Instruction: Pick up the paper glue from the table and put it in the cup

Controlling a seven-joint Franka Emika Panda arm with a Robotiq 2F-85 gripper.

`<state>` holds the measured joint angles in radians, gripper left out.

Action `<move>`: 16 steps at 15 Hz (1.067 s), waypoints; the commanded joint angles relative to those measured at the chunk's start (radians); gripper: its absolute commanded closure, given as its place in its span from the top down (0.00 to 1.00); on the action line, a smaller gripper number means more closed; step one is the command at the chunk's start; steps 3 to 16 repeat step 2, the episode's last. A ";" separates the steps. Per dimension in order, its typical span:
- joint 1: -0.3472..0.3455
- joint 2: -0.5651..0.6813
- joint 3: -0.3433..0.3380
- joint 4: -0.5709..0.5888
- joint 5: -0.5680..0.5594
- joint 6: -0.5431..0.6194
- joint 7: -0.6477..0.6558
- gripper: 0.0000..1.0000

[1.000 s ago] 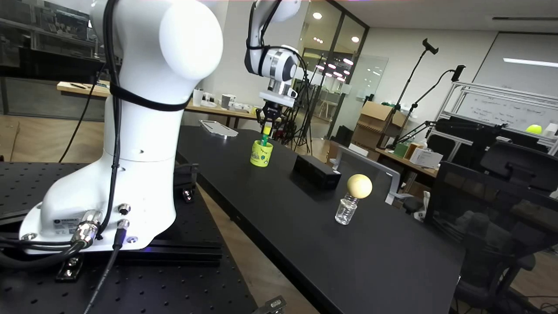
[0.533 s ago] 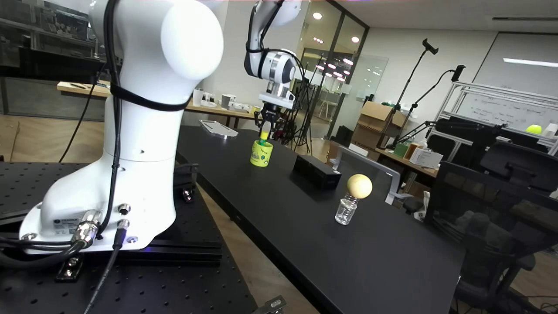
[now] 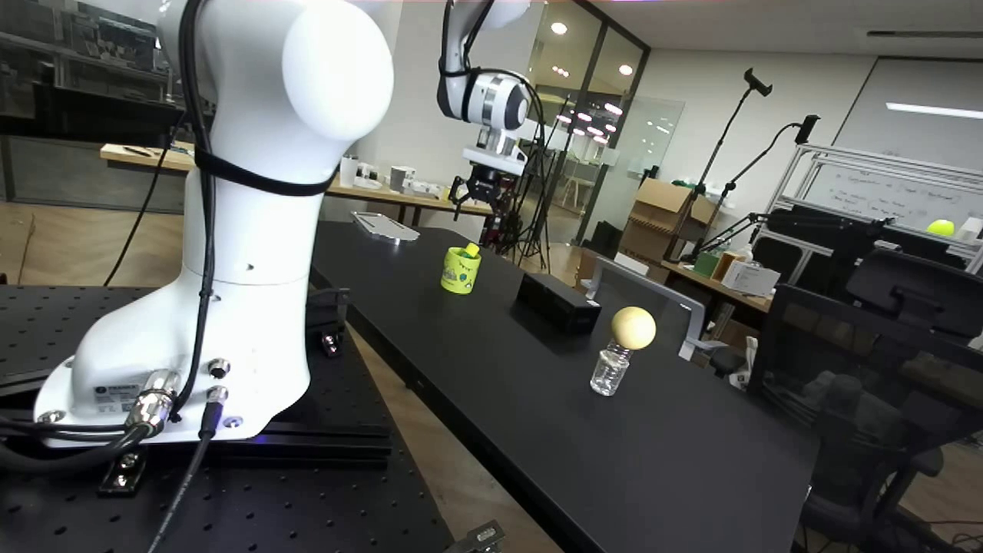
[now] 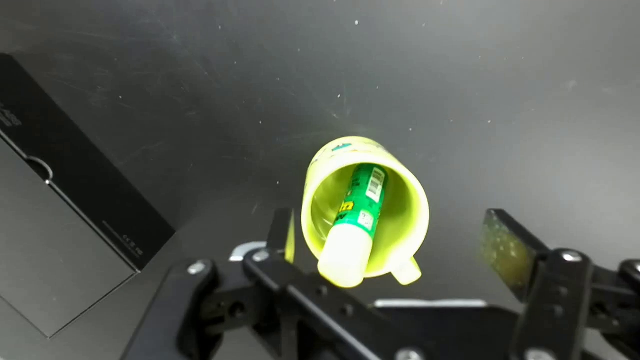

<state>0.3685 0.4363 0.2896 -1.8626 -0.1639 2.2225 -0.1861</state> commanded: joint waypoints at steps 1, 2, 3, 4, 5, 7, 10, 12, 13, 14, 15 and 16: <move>-0.004 -0.015 0.002 0.003 0.007 -0.032 0.001 1.00; -0.007 -0.029 0.003 0.001 0.009 -0.048 0.001 1.00; -0.007 -0.029 0.003 0.001 0.009 -0.048 0.001 1.00; -0.007 -0.029 0.003 0.001 0.009 -0.048 0.001 1.00; -0.007 -0.029 0.003 0.001 0.009 -0.048 0.001 1.00; -0.007 -0.029 0.003 0.001 0.009 -0.048 0.001 1.00; -0.007 -0.029 0.003 0.001 0.009 -0.048 0.001 1.00; -0.007 -0.029 0.003 0.001 0.009 -0.048 0.001 1.00; -0.007 -0.029 0.003 0.001 0.009 -0.048 0.001 1.00; -0.007 -0.029 0.003 0.001 0.009 -0.048 0.001 1.00; -0.007 -0.029 0.003 0.001 0.009 -0.048 0.001 1.00; -0.007 -0.029 0.003 0.001 0.009 -0.048 0.001 1.00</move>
